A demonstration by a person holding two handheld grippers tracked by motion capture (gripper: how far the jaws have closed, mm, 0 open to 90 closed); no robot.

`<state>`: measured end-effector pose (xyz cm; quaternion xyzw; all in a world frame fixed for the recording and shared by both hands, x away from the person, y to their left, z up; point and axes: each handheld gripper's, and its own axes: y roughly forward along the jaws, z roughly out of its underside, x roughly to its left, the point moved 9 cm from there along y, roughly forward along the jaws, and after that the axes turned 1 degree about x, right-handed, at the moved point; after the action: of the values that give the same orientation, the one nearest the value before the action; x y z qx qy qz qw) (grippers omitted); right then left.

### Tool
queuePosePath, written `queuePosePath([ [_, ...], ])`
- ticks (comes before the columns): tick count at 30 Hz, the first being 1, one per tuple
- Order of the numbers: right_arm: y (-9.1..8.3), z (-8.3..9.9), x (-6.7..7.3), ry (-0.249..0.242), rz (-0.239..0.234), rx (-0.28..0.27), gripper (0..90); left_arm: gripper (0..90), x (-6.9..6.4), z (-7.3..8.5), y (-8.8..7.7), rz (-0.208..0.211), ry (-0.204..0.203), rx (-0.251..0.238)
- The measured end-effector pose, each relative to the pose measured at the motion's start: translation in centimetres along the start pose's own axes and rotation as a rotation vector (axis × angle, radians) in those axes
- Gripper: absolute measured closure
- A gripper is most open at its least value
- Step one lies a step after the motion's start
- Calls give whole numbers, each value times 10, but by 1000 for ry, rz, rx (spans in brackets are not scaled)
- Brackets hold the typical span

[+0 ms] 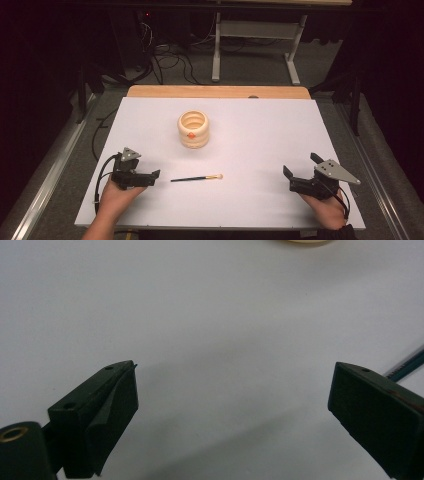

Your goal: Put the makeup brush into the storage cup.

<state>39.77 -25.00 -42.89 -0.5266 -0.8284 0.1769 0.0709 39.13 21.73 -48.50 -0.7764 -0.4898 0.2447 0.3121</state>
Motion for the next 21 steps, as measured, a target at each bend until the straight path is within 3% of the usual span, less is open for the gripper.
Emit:
queuePosePath([
  [11,2,-1,5,-19,-22,-7,10,58,-1,3,-7,51,-33,118],
  [21,2,-1,5,6,-27,-6,10,58,-3,0,-11,68,-30,173],
])
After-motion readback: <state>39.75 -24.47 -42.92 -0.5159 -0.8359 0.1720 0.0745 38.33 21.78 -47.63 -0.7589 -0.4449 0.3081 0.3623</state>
